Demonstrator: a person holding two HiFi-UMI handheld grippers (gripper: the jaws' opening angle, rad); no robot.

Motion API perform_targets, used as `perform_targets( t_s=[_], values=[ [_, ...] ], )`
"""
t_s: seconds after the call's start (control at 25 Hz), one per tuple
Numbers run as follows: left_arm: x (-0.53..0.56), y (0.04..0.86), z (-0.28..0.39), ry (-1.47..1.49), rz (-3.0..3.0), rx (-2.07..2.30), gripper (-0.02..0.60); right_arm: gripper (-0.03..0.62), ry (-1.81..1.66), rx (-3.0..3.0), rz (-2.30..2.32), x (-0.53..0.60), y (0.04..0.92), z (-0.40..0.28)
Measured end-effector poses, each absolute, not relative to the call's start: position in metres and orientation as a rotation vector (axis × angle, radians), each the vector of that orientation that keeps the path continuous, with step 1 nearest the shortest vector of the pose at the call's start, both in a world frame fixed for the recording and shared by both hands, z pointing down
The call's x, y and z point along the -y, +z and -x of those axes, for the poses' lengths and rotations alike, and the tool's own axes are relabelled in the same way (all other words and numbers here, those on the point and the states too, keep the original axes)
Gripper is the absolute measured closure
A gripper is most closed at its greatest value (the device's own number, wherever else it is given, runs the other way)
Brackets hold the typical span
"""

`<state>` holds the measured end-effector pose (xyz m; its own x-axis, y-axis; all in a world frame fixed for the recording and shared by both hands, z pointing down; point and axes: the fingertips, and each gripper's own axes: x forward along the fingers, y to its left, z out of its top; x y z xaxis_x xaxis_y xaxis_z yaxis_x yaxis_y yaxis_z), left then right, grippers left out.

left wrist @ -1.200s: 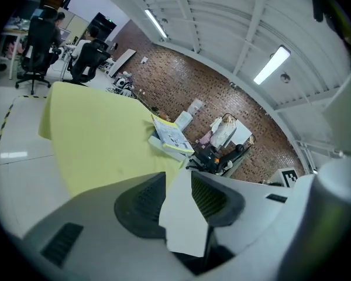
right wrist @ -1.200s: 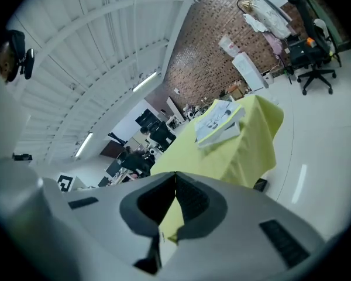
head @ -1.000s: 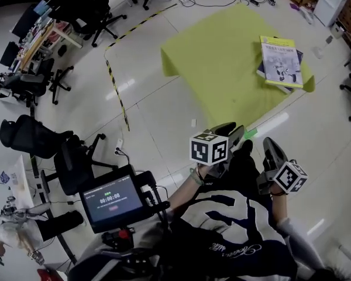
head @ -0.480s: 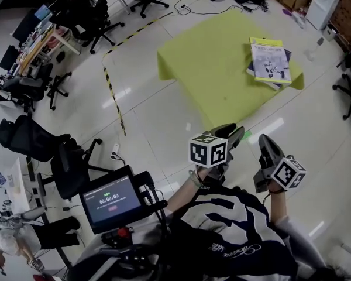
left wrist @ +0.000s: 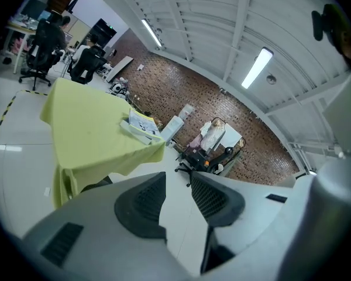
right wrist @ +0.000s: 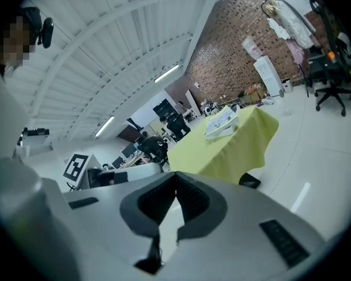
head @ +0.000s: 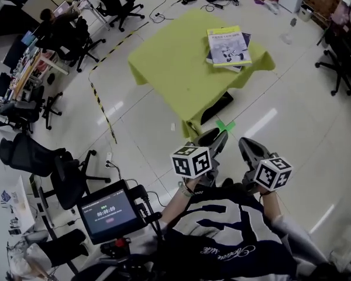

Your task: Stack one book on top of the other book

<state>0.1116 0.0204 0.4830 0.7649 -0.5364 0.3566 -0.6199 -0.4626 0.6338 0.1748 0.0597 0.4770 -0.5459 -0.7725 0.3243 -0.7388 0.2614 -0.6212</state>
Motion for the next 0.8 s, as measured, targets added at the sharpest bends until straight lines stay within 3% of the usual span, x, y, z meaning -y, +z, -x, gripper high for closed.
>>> perform_targets(
  t_s=[0.28,0.8],
  values=[
    [-0.085,0.470,-0.119,0.174,-2.197,0.895,0.442,0.600,-1.145,-2.514,1.468,-0.106,0.465,-0.183],
    [-0.086,0.462,-0.097,0.166,-2.243,0.959,0.442,0.600,-1.080,-2.549,1.393,-0.101,0.456,-0.166]
  ],
)
